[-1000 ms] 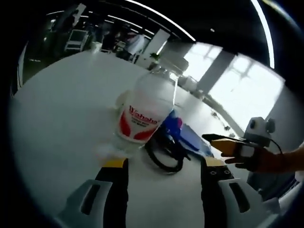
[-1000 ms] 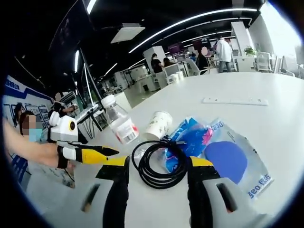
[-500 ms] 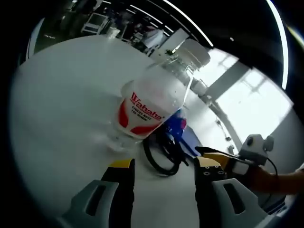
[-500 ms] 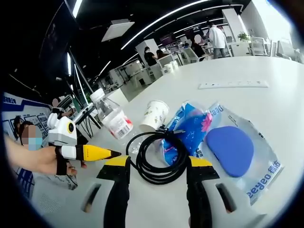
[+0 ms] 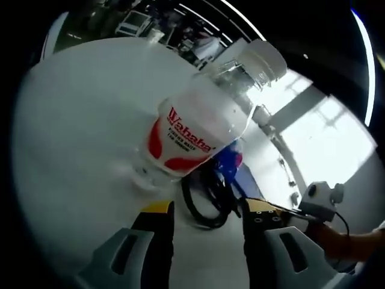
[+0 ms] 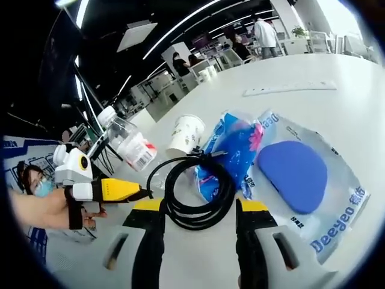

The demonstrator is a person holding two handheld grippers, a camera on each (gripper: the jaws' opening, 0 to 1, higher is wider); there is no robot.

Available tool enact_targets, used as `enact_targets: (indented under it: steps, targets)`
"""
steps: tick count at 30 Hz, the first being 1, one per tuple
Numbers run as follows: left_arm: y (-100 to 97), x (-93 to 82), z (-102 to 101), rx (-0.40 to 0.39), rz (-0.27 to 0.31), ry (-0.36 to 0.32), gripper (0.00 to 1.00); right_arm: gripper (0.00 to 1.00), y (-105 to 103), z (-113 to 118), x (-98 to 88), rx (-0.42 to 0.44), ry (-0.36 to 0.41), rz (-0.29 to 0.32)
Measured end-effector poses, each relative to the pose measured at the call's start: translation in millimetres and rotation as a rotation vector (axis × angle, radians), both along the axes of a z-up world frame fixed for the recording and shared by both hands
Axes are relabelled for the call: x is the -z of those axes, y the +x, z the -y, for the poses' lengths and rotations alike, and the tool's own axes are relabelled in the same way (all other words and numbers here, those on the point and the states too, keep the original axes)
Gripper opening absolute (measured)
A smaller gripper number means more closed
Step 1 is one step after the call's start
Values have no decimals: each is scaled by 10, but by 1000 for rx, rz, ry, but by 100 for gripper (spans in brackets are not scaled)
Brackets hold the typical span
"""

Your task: Arrange the tabletop items into an orderly group along one side of the table until the central work area is clear of visible clutter.

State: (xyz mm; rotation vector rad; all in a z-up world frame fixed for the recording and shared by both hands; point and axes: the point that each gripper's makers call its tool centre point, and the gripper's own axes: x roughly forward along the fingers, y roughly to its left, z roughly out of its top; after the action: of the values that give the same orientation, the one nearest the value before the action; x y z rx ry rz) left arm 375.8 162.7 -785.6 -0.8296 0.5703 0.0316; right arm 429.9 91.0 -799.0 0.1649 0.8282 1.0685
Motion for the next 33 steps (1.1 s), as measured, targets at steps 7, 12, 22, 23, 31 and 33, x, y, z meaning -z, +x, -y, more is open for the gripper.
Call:
enact_targets:
  steps: [7, 12, 22, 23, 31, 33]
  targets:
    - [36, 60, 29, -9, -25, -13, 39, 43, -5, -14, 82, 0, -12, -31]
    - [67, 84, 46, -11, -36, -15, 38, 43, -4, -17, 125, 6, -19, -46]
    - [112, 157, 102, -12, -62, -33, 36, 40, 2, -39, 138, 31, -7, -77]
    - [121, 164, 118, -6, -62, -32, 36, 40, 1, -40, 135, 33, -6, -78]
    - [117, 243, 126, -7, -97, -23, 27, 36, -43, -73, 110, 36, 0, -87]
    - [99, 276, 113, -7, -109, -9, 23, 35, -39, -66, 114, 44, 1, -90]
